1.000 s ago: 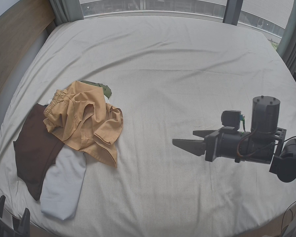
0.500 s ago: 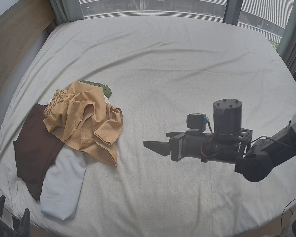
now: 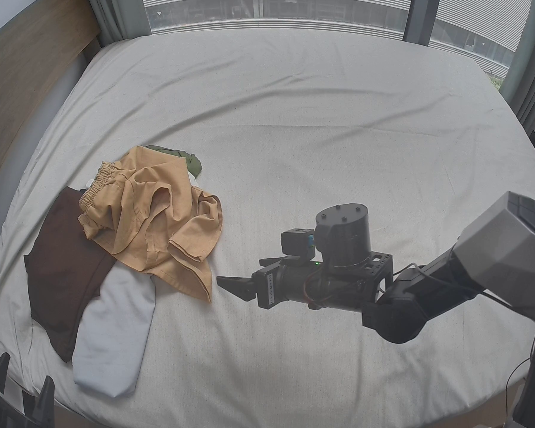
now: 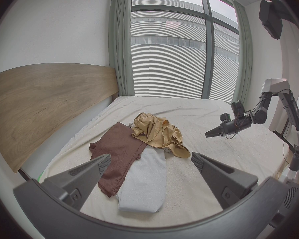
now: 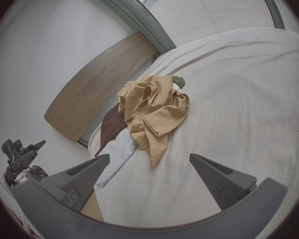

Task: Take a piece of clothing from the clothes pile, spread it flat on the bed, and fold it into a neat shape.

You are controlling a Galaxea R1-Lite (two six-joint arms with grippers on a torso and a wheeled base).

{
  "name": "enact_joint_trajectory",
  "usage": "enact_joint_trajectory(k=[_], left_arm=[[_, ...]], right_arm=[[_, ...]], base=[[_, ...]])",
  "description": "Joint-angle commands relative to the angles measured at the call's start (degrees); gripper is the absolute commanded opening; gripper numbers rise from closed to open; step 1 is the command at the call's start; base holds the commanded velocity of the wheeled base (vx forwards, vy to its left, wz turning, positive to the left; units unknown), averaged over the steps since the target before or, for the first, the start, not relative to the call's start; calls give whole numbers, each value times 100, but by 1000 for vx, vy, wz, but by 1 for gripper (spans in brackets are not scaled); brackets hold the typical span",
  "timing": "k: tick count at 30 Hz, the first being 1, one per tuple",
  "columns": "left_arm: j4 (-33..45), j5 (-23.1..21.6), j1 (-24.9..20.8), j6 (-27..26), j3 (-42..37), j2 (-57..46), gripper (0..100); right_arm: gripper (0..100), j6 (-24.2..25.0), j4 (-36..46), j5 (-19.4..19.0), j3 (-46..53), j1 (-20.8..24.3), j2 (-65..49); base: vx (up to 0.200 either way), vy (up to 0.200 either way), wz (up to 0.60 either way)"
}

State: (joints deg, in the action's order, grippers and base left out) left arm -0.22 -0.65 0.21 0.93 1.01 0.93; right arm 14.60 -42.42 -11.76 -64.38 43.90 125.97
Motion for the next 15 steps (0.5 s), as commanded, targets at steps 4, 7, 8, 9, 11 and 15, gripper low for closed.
enact_joint_trajectory(k=[4,7,8,9,11,15], left_arm=[[-4,-6,-3,13,-101,-84,100],[-4,3,-3,13,-101,-84,100],[-4,3,-3,13,-101,-84,100],[-4,3,-3,13,-101,-84,100],[-4,-6,-3,13,-101,-84,100],[-4,3,-3,22,-101,-84,100]], right_arm=[[100,7,164,34,-664,75,649],[100,7,287,43,-971,101,877],[100,7,296,43,-1015,101,921],[100,7,305,43,-1086,110,1027],[100,16,305,60,-1191,154,1150],[100,16,296,113,-1305,251,1334]], base=[[0,0,0],[0,0,0],[0,0,0],[0,0,0],[0,0,0],[0,0,0]])
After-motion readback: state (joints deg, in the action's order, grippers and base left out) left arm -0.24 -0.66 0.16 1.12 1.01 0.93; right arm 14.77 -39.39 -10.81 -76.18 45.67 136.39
